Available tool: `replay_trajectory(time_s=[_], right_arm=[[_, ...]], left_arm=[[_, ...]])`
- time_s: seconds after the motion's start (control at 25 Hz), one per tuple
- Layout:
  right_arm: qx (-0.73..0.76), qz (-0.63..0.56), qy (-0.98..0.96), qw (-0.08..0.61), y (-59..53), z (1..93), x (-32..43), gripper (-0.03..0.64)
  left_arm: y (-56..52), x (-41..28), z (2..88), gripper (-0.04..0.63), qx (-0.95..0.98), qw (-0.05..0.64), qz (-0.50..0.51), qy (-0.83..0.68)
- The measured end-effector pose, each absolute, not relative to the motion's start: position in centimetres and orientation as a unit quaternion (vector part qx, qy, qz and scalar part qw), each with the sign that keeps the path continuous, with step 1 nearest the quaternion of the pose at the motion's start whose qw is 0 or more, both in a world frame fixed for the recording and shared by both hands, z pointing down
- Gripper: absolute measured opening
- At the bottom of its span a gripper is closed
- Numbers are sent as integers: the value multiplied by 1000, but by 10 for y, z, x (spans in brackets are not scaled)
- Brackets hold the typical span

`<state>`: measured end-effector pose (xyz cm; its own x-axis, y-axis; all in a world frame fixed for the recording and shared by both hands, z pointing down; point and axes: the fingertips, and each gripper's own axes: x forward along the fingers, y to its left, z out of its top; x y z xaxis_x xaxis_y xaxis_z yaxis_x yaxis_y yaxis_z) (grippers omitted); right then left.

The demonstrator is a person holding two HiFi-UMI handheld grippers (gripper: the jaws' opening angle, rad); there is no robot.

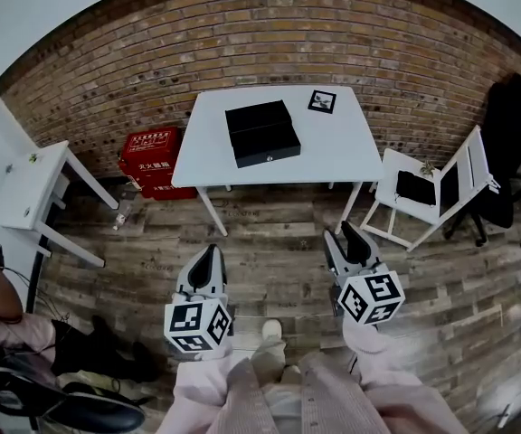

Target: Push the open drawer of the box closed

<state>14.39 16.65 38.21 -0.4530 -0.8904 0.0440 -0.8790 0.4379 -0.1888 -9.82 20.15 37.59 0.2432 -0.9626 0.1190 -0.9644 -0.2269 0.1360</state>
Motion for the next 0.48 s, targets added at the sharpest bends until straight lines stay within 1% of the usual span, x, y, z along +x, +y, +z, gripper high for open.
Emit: replay_trajectory(time_s=[0.24, 0.48], right_arm=[[-514, -93, 853, 24, 124, 378, 120, 153], [-525, -100, 845, 25, 85, 381, 112, 153]], left_arm=[[150, -114, 372, -5, 790, 91, 6, -606], [101, -123, 376, -6, 798, 97, 8, -595]])
